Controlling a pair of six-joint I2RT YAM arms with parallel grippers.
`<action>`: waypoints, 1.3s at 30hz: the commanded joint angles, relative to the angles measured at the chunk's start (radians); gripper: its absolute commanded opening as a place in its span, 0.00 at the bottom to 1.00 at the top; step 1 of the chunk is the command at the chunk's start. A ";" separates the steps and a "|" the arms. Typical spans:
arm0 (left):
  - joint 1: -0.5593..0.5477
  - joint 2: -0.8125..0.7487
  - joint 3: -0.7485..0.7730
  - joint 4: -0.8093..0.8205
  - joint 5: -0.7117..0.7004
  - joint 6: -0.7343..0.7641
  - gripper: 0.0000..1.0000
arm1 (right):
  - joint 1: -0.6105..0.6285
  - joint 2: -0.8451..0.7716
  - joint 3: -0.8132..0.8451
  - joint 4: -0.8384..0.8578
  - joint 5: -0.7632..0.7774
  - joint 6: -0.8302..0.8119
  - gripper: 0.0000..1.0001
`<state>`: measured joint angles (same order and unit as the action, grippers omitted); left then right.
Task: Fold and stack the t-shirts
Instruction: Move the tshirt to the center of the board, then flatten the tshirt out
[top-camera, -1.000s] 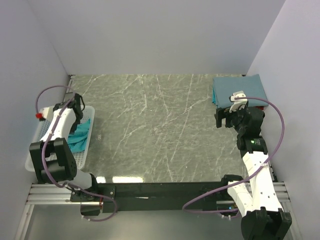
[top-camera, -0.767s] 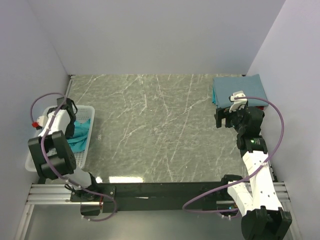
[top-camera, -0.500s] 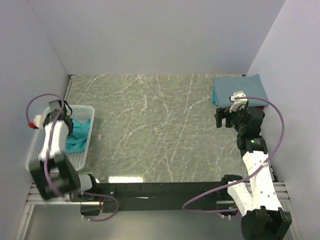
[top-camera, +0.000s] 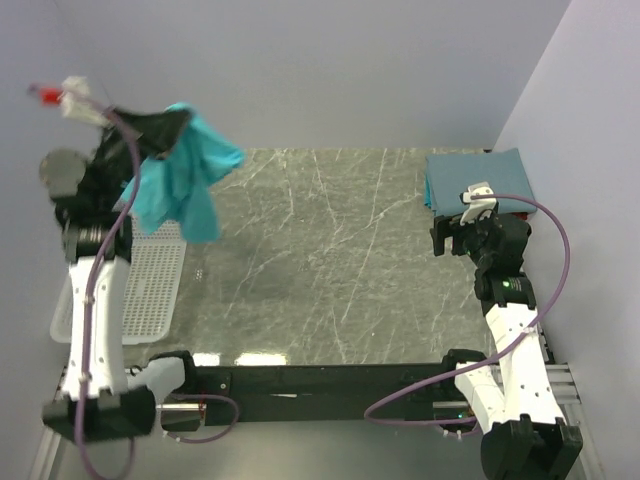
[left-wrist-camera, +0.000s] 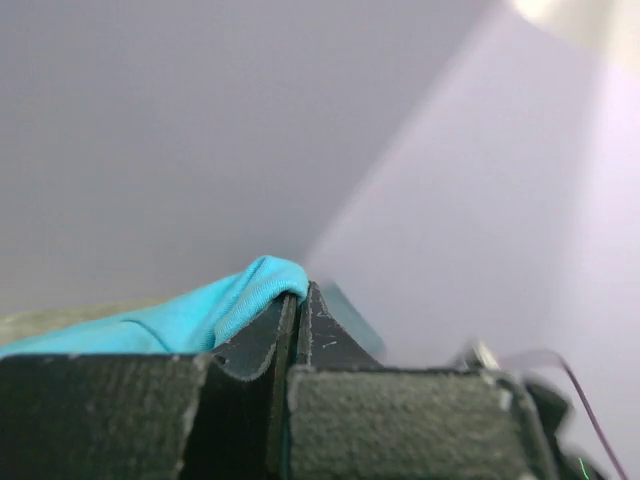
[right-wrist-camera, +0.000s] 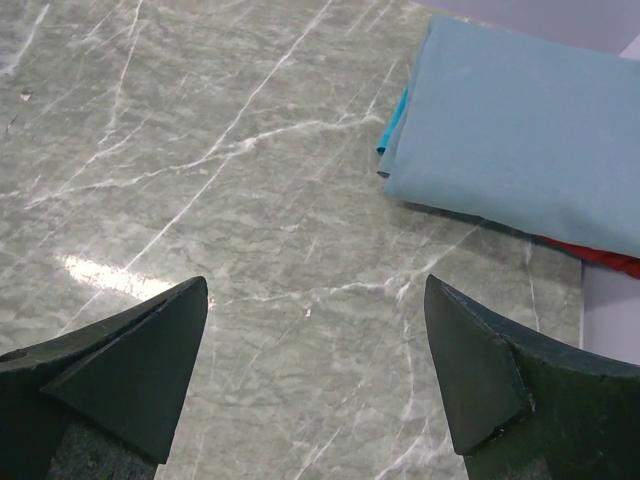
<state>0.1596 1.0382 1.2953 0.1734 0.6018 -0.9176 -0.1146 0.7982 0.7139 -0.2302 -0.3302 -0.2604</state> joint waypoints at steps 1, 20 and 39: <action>-0.217 0.097 0.276 -0.007 0.237 0.145 0.01 | -0.011 -0.025 0.025 0.019 0.000 -0.010 0.95; -0.520 0.486 0.050 -0.261 -0.232 0.242 0.87 | -0.020 -0.028 0.021 0.011 -0.006 -0.033 0.95; -0.656 0.085 -0.428 -0.385 -0.169 0.899 0.80 | 0.318 0.190 -0.007 -0.337 -0.518 -0.655 0.91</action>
<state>-0.4458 1.1900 0.9833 -0.2489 0.3294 -0.1680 0.1081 0.9642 0.7105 -0.5762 -0.8383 -0.8104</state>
